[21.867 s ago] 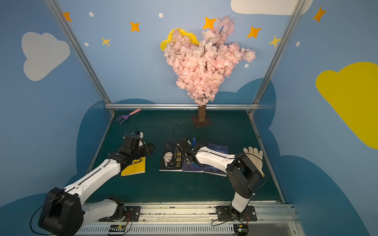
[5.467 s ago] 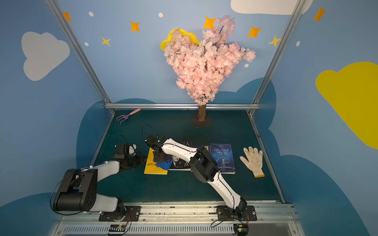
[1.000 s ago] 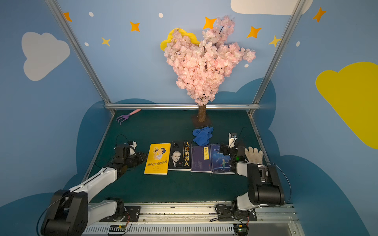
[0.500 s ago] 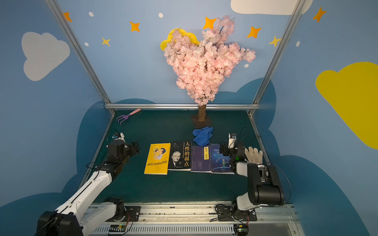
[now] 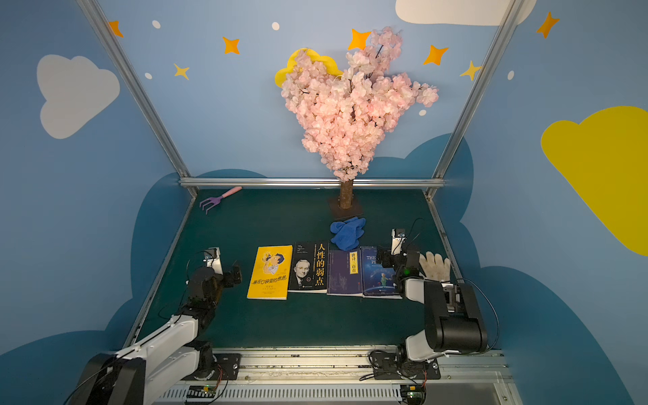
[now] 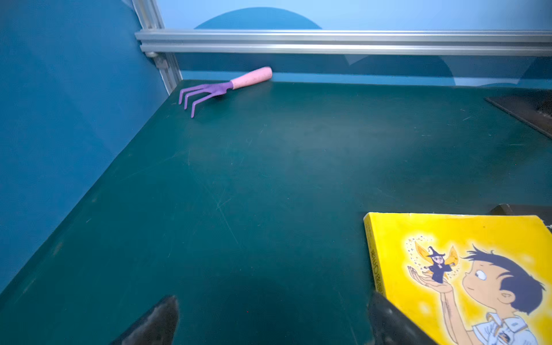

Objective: Wipe the cover of the book
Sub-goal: Reset both arms

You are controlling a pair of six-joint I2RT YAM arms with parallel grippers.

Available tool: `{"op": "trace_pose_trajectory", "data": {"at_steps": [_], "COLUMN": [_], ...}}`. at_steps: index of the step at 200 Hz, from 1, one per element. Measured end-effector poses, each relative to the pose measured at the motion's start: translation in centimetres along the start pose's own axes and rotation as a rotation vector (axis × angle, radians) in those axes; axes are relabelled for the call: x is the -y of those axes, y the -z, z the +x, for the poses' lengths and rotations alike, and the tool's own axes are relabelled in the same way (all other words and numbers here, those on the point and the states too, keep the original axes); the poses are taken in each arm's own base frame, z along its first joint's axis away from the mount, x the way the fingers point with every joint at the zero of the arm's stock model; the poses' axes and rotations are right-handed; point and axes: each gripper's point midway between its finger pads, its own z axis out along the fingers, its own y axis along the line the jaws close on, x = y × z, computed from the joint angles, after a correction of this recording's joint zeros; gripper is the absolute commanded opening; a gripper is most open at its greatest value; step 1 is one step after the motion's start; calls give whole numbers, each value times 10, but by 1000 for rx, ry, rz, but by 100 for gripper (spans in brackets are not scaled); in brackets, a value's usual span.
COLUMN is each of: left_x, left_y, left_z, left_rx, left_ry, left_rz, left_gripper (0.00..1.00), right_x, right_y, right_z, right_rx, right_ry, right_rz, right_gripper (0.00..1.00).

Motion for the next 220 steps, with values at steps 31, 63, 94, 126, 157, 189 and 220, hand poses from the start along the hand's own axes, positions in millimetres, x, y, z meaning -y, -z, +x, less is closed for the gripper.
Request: {"op": "trace_pose_trajectory", "data": {"at_steps": [31,63,94,126,157,189,220], "left_x": [8,-3,2,8,15,19,20], "left_y": [-13,-24,-37,-61,-74,-70,-71], "left_z": [-10,-13,-9,9,-40,-25,-23], "left_rx": [67,97,121,24,127,93,86], "left_ry": [-13,13,14,3,-9,-29,-34], "left_rz": [47,46,100,115,143,152,154], "left_gripper": [100,100,100,100,100,100,100], "right_x": [-2,-2,-1,-1,-4,-4,-2], "right_y": [0,0,-1,-1,-1,-1,-1], "right_z": [0,0,3,6,5,5,5], "right_rx": [0,-1,-23,-34,-34,-34,-35], "right_ry": [2,3,8,16,30,36,37], "right_rz": [-3,-2,0,5,14,23,30], "right_gripper": [96,95,95,95,95,95,95]}}
